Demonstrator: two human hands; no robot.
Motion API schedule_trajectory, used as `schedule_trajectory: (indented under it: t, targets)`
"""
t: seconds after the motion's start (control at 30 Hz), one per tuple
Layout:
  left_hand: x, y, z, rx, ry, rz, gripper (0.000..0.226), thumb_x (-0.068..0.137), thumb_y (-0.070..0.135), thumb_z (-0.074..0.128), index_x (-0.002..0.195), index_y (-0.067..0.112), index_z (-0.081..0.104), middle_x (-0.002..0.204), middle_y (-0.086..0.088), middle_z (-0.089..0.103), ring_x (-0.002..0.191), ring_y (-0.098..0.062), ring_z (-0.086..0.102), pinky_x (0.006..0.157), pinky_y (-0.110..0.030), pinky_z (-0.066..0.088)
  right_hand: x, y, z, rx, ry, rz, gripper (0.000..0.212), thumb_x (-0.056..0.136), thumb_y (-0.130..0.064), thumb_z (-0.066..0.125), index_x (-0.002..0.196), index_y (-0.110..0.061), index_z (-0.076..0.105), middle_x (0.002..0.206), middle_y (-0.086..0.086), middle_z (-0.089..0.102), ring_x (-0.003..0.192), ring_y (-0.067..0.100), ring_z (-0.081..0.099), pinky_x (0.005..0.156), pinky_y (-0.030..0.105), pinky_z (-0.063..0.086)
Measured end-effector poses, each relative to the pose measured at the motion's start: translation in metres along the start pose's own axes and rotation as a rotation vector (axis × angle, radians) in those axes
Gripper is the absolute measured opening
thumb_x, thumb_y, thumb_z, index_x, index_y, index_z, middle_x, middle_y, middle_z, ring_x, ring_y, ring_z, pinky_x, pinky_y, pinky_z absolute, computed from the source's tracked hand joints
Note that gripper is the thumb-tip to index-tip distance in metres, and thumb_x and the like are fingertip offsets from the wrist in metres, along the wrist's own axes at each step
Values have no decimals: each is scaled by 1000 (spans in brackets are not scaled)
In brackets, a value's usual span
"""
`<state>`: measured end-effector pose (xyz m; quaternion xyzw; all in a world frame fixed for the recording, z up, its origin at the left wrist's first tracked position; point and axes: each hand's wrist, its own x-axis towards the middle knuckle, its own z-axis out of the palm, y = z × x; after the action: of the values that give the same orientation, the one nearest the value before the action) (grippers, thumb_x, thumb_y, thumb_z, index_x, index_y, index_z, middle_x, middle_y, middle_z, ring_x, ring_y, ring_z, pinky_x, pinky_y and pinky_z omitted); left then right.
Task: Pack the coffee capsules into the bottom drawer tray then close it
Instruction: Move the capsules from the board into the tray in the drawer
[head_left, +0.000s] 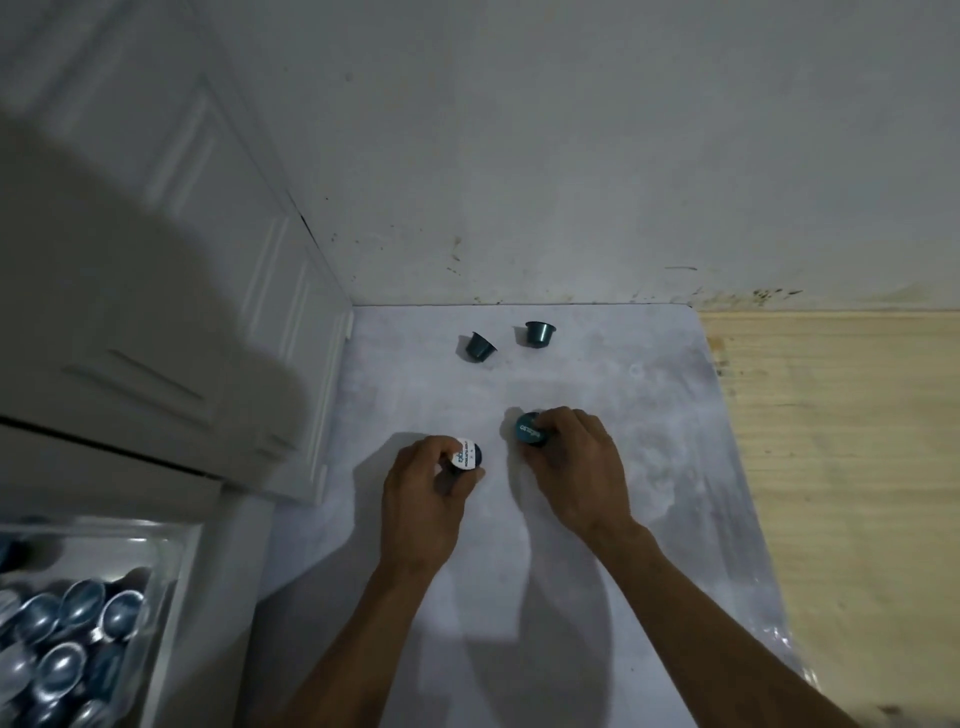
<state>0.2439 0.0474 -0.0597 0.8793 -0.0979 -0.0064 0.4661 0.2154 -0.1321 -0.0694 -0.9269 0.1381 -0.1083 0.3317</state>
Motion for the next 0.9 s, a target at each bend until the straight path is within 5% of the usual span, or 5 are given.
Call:
schedule_trajectory:
  t: [0.2, 0.67, 0.9]
  targets:
    - [-14, -13, 6, -12, 113, 72, 37, 76, 14, 81, 109, 5, 67, 106, -8, 70, 100, -22, 66, 88, -45, 56, -18, 7, 11, 60, 182, -123, 34, 77, -21, 81, 106, -16, 64, 102, 1, 68, 96, 15, 56, 84, 27, 46]
    - [-21, -27, 14, -20, 216, 221, 36, 74, 12, 84, 104, -1, 69, 105, -12, 71, 98, -23, 68, 84, -43, 58, -19, 17, 20, 42, 217, -202, 29, 82, -24, 75, 107, -11, 67, 100, 4, 71, 91, 23, 61, 83, 36, 51]
    - [-41, -7, -11, -121, 260, 115, 30, 77, 13, 81, 103, 5, 70, 104, -5, 70, 98, -18, 67, 86, -39, 57, -38, -9, 7, 111, 187, -144, 27, 80, -25, 77, 103, -13, 72, 100, 2, 73, 94, 13, 58, 88, 13, 41]
